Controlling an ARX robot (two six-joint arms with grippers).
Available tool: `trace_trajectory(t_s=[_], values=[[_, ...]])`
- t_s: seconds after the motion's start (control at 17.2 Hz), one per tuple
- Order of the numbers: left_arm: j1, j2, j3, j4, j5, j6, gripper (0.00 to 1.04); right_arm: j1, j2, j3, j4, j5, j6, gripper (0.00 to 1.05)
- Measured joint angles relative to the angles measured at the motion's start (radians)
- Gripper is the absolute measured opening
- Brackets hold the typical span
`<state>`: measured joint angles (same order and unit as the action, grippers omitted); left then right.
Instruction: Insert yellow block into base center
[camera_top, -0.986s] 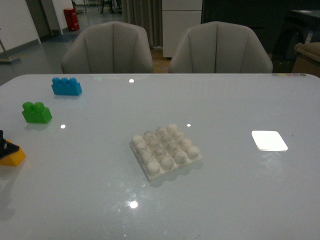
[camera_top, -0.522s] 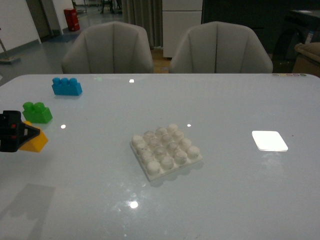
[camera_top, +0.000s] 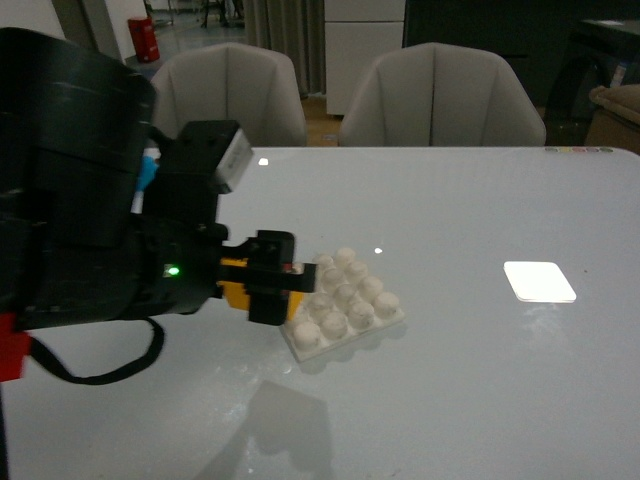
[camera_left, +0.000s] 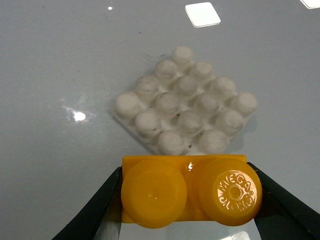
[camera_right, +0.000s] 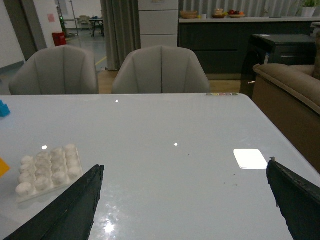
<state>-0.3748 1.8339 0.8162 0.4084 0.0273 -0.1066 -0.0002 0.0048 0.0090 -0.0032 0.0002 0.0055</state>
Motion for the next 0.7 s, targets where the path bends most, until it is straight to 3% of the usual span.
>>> trace_trajectory(t_s=[0.23,0.7], values=[[-0.126,0.14,0.166,-0.044,-0.107,-0.097,0.63,0.0,0.0,0.0,0.0,0.0,0.0,0.98],[-0.17,0.318,0.392,-0.2,-0.277,-0.195,0.63,0.0,0.0,0.0,0.0,0.0,0.0,0.98]])
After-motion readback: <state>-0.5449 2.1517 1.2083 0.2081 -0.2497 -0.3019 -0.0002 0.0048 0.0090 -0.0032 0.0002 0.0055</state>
